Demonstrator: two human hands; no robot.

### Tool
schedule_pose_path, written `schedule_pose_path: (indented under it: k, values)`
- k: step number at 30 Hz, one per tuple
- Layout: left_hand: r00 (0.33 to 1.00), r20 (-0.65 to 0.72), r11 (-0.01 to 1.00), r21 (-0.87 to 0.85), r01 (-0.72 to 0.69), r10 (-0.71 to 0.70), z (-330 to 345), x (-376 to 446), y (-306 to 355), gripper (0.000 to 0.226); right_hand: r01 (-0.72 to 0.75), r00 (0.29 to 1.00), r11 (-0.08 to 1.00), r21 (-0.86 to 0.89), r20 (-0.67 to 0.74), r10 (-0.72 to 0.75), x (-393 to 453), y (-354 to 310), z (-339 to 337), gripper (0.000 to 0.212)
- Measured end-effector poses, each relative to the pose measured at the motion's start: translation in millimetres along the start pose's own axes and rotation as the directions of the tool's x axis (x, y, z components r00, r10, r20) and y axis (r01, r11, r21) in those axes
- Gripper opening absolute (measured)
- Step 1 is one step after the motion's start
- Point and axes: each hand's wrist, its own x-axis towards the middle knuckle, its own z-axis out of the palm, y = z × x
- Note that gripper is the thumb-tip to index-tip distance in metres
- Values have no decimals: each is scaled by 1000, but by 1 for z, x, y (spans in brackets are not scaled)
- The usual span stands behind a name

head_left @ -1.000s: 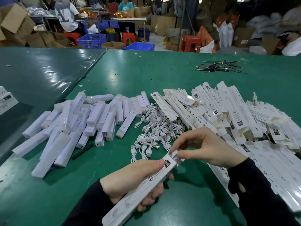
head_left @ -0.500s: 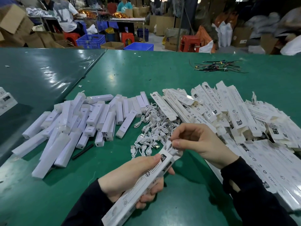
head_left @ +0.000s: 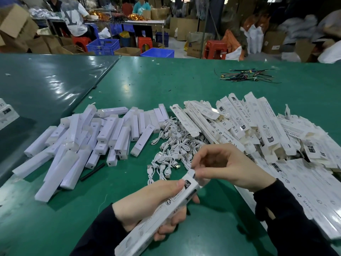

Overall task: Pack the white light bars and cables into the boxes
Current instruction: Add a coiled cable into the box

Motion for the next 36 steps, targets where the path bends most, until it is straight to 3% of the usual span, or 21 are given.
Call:
schedule_pose_path:
  k: [2,5,10,12,15,19,22,28,36]
  values:
    - [999,-24,999,18,-42,43,-2,3,-2,56,9,999,997,-78,-41,-12,2,4,2,24]
    - [999,-4,997,-61,-53,53,-3,5,-3,49,47,996,995,-85,-74,-53,5,6,4,17]
    - [997,-46,995,-69,-73,70,-7,6,-3,49,119,928,993,-12,-354,-115,4,2,-3,14]
    - [992,-87,992,-83,-98,91,-9,4,-1,47,185,896,971,153,-433,-102,3,0,-10,13]
    - [991,-103,989,-113,-99,88,-9,4,1,45,247,941,853,459,-323,-99,3,-5,-10,10]
    - [995,-55,990,-110,-84,78,-7,4,-2,43,204,955,952,229,-259,-143,9,-1,12,19]
    - [997,-45,992,-105,-67,63,-6,5,-2,43,225,952,966,128,-241,-189,10,1,21,20]
    - [996,-78,992,-115,-57,48,-7,5,-1,47,242,949,970,38,-217,-228,10,1,24,27]
    - [994,-100,989,-138,-50,37,-8,5,-1,52,242,951,967,78,-216,-221,11,2,27,30]
